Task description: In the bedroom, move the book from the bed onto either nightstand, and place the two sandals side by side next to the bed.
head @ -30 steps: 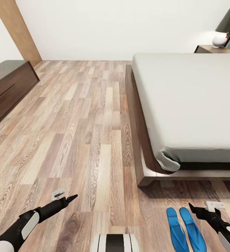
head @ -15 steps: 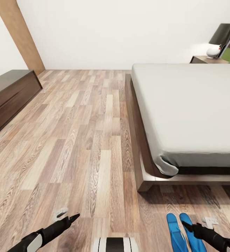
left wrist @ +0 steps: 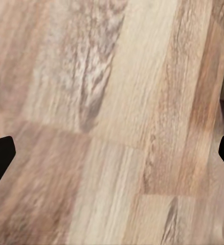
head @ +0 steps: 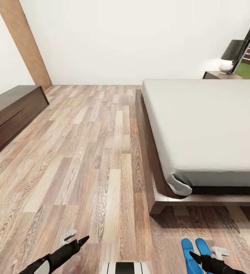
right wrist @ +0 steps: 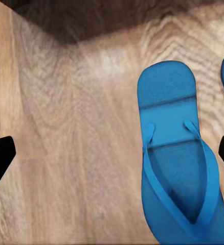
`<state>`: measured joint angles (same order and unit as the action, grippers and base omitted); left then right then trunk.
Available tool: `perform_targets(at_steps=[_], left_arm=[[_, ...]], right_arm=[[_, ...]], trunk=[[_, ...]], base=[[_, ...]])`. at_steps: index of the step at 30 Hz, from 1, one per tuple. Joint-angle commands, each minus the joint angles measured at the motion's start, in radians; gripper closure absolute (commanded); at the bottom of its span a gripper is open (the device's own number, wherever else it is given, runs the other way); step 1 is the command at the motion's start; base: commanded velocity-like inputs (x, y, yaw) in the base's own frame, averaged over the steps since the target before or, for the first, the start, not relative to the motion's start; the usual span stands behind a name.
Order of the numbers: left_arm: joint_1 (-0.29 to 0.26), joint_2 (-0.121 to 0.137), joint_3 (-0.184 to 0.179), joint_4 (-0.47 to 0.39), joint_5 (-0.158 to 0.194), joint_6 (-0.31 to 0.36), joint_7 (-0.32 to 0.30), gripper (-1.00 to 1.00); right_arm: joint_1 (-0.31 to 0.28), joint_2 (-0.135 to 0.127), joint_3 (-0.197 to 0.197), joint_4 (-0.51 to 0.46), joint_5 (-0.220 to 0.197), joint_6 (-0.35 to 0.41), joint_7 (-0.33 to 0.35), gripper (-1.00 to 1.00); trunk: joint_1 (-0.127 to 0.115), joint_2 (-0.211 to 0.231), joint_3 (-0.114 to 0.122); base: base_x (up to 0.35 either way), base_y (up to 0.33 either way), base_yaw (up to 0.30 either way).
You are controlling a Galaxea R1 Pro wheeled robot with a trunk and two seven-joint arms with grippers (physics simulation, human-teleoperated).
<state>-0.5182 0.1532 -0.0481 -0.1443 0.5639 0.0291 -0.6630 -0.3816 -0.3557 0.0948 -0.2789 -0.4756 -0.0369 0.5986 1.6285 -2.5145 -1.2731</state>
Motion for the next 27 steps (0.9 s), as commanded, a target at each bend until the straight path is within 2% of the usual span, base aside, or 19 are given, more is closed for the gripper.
perform_targets(at_steps=[1, 4, 9, 19, 22, 23, 27], left_arm=[[0.0, 0.0, -0.005, 0.001, 0.008, 0.002, -0.003, -1.0], [0.0, -0.001, -0.006, 0.002, 0.008, -0.007, -0.003, -1.0], [0.0, -0.001, -0.006, 0.012, 0.008, -0.011, -0.003, -1.0], [0.0, -0.001, -0.006, 0.018, 0.008, -0.019, -0.003, -1.0], [0.0, -0.003, -0.006, 0.02, 0.008, -0.019, -0.003, -1.0], [0.0, -0.007, -0.006, 0.023, 0.008, -0.02, -0.003, -1.0], [0.0, -0.028, -0.005, 0.029, 0.008, -0.033, -0.003, -1.0]], right_arm=[[-0.001, 0.0, 0.008, 0.006, -0.008, -0.004, 0.0, -1.0], [0.0, 0.005, 0.01, 0.043, -0.008, -0.005, -0.001, -1.0], [0.0, 0.027, 0.01, 0.098, -0.008, -0.006, -0.002, -1.0], [-0.001, 0.052, 0.012, 0.113, -0.008, -0.007, -0.003, -1.0], [-0.001, 0.08, 0.011, 0.114, -0.008, -0.007, -0.003, -1.0], [-0.001, 0.095, 0.011, 0.114, -0.008, -0.007, -0.003, -1.0], [-0.001, 0.124, 0.011, 0.114, -0.008, -0.009, -0.003, -1.0]], trunk=[[-0.001, 0.0, 0.003], [-0.002, 0.001, 0.015], [-0.004, 0.002, 0.034], [-0.009, 0.004, 0.073], [-0.01, 0.005, 0.085], [-0.011, 0.005, 0.088], [-0.012, 0.006, 0.104]], base=[[0.0, 0.0, 0.0], [0.0, 0.0, 0.0], [0.0, 0.0, 0.0], [0.0, 0.0, 0.0], [0.0, 0.0, 0.0], [0.0, 0.0, 0.0], [0.0, 0.0, 0.0]])
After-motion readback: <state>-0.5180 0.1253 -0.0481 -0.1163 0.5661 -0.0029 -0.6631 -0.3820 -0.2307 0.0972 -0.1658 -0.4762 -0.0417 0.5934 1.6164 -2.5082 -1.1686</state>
